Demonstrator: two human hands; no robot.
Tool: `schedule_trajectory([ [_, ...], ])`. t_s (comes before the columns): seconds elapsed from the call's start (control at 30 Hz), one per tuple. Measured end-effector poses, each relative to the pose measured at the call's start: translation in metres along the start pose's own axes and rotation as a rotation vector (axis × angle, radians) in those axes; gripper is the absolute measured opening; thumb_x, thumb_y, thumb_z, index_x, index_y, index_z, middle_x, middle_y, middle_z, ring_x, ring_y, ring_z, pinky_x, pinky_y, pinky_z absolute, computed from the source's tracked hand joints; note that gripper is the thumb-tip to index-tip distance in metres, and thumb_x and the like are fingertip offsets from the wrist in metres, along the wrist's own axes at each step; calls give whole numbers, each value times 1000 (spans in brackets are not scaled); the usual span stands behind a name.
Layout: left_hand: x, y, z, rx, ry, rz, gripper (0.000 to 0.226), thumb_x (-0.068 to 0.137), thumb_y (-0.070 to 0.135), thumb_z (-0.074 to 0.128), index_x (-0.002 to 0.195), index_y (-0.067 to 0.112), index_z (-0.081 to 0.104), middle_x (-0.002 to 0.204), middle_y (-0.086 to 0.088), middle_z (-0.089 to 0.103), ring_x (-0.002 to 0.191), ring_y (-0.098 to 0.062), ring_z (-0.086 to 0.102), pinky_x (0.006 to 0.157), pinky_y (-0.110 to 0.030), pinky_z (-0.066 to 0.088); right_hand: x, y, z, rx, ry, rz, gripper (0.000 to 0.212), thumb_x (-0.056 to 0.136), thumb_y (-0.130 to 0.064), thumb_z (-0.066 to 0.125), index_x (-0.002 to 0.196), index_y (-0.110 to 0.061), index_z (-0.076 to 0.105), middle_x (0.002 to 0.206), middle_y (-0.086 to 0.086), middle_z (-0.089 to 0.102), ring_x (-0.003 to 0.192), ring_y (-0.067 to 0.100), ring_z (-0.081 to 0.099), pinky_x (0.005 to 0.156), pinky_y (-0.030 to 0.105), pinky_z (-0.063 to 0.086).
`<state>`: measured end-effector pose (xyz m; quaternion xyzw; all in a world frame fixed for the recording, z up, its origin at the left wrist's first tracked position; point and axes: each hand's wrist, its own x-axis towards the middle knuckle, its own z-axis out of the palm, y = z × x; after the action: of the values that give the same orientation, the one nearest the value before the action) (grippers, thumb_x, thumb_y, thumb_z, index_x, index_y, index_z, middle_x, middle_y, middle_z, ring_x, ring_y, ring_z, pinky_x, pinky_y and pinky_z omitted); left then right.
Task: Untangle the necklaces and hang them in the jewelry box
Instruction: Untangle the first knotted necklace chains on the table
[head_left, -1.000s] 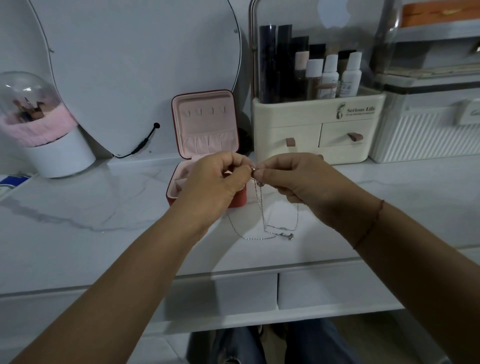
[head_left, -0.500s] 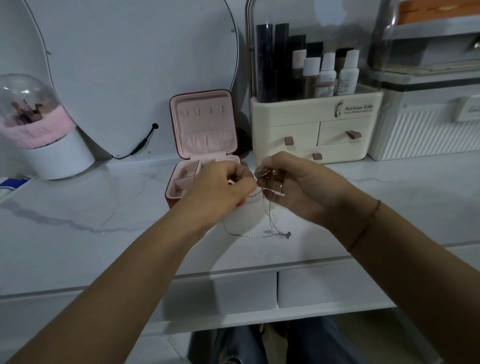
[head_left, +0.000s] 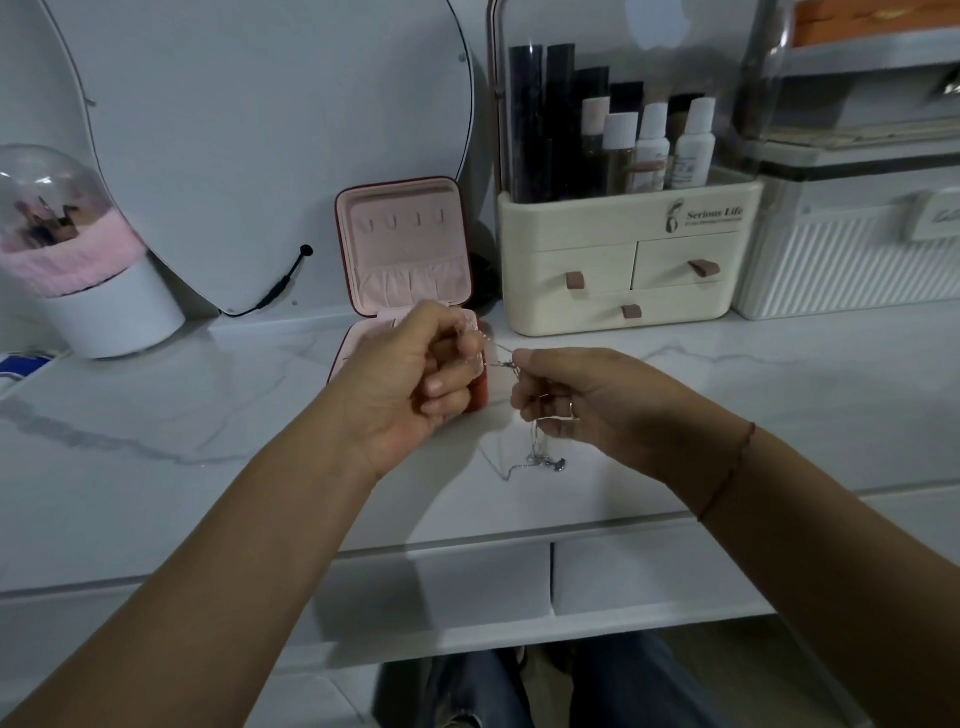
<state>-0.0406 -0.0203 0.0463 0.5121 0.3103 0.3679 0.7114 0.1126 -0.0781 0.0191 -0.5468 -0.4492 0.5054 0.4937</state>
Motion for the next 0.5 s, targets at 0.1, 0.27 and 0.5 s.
schedule_trajectory([
  [0.1,-2,-4,-4,237,33,30,22,90,16,51,68,16,47,56,1,45,36,-7,20,36,-17,11,0,1,-2,61,36,-32,21,91,-26,57,80,-13,68,77,0,67,70,9,59,75,24,46],
  [0.27,-4,-9,-8,475,68,76,18,87,23,63,77,8,62,47,3,34,39,-9,19,37,-18,14,2,2,-2,72,116,-87,18,88,-26,62,85,-11,71,74,0,66,65,8,57,65,17,49],
  [0.5,-4,-9,-8,613,92,67,16,80,26,70,94,18,73,36,16,44,42,-4,35,34,-11,24,4,-2,1,370,63,-14,27,87,-27,63,68,-11,54,70,4,55,58,13,55,64,25,50],
])
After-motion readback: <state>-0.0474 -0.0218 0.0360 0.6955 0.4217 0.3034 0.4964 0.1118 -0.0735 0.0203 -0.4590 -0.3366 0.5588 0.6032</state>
